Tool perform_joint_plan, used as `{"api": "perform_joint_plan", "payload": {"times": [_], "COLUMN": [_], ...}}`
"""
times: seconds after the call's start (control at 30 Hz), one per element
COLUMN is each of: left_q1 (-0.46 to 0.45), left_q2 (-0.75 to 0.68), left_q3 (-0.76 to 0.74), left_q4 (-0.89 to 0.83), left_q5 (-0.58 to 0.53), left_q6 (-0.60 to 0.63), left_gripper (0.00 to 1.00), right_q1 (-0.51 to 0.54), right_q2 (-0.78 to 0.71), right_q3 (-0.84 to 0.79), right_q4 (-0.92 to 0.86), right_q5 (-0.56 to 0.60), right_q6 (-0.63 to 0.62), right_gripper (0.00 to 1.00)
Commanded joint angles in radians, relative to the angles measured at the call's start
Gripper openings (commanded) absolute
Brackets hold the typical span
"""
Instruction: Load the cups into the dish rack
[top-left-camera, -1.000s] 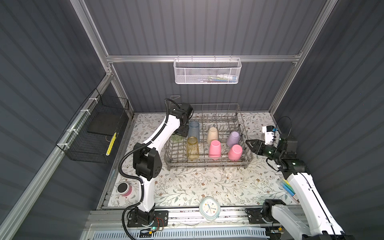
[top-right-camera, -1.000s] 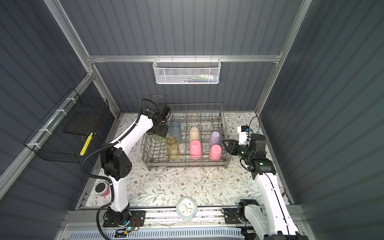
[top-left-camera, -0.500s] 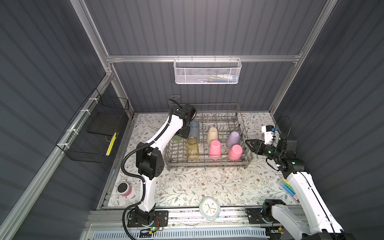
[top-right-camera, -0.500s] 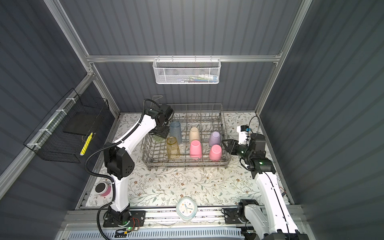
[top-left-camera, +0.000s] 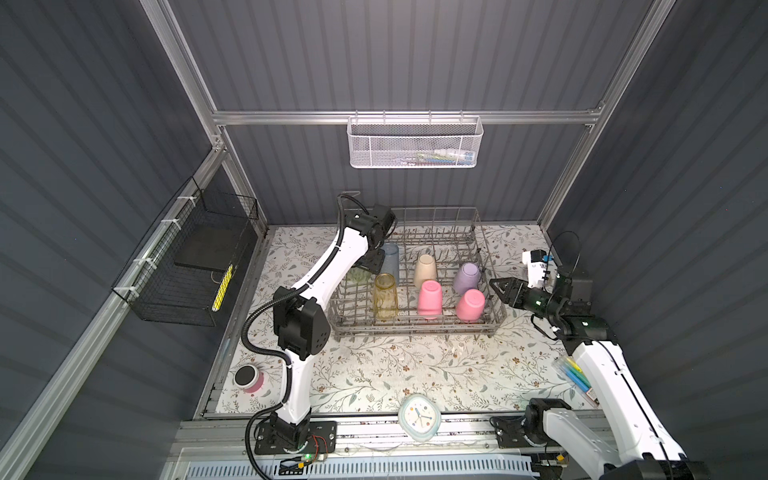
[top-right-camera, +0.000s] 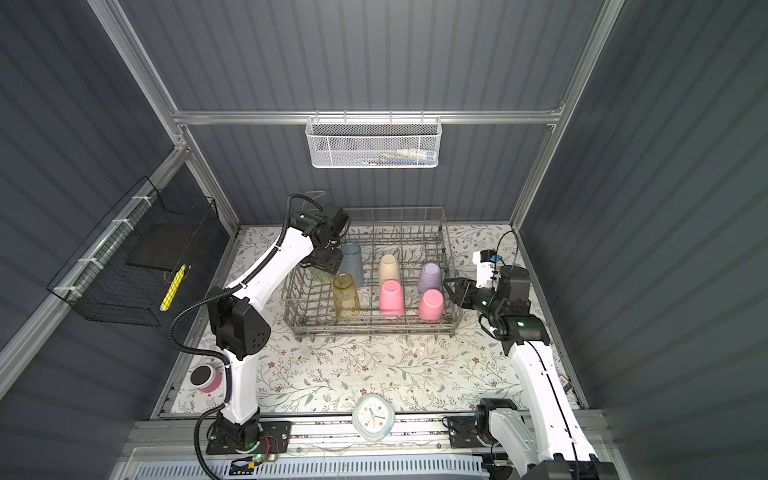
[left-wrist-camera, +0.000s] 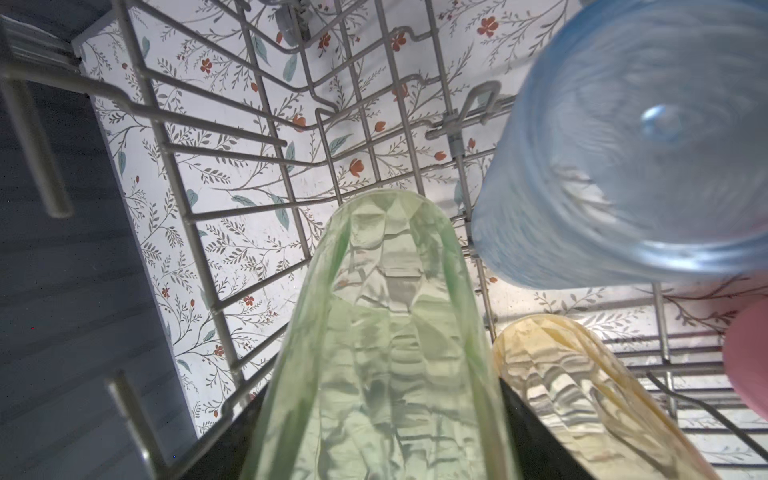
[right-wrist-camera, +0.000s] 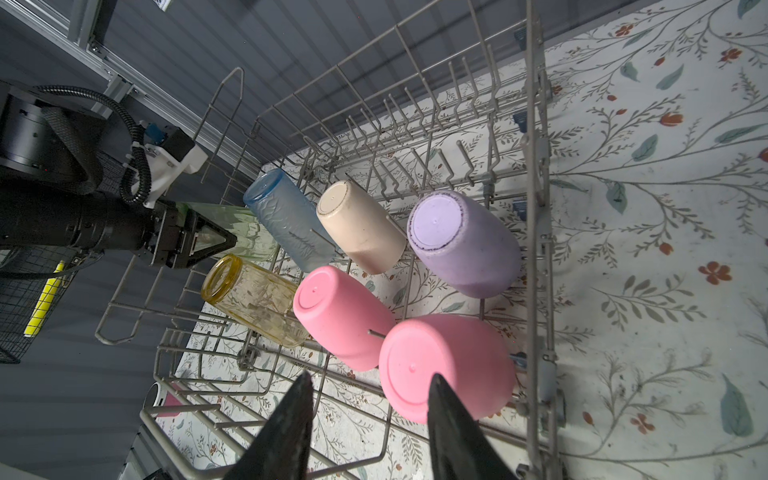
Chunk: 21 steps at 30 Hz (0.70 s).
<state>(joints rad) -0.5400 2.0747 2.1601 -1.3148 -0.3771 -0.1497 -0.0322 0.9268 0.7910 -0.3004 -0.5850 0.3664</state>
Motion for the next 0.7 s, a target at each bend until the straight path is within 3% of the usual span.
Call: {"api": "perform_joint_plan", "payload": {"times": [0.0, 0.27, 0.67], "left_q1": [-0.004, -0.004, -0.006], "left_q2": [-0.004, -0.002, 0.008], "left_q3": [0.031, 0.038, 0.006], "left_q4": [-0.040, -0.096, -0.124], "left_q5": [0.024, -0.061, -0.063], "left_q6": [0.007, 0.002, -0.001], "left_gripper": [0.65, 0.64, 0.64], "right_q1": [-0.004, -0.004, -0.005], "right_q2": [0.005, 0.011, 0.011], "right_q3": [-0.001, -0.004, -0.008], "right_q4": [0.020, 0.021, 0.022], "right_q5": [-0.020, -0.022, -0.022], "right_q6": [0.006, 0.005, 0.004], "right_gripper": [0.46, 0.47, 0.47]}}
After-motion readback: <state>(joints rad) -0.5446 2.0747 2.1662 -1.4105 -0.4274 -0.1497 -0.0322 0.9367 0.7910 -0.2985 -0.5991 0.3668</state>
